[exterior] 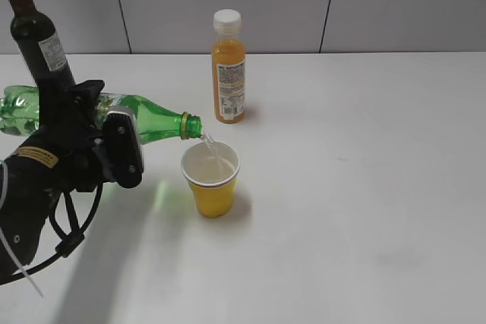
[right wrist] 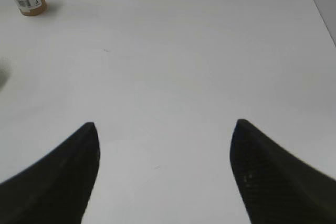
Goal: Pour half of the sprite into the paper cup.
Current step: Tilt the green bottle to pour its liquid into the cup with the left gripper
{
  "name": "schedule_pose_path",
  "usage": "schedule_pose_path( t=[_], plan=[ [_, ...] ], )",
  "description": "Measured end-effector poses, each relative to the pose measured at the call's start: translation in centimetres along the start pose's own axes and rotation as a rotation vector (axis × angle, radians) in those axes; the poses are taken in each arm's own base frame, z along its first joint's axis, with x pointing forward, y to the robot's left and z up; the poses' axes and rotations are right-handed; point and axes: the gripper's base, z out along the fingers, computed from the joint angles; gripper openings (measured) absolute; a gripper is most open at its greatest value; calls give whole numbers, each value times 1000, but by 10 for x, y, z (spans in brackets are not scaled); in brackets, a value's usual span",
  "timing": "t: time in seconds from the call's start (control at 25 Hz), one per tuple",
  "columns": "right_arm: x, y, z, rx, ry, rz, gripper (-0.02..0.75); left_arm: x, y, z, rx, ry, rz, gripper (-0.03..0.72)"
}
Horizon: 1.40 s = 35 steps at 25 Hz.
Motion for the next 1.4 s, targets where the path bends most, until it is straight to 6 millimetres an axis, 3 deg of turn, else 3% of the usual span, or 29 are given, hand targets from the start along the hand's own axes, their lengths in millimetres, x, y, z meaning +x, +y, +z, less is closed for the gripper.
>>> schedule_pose_path(
  t=[1.4],
  plan=[
    [0,0,0,0,0,0,583,1,0,0,-1,15,43,461]
  ],
)
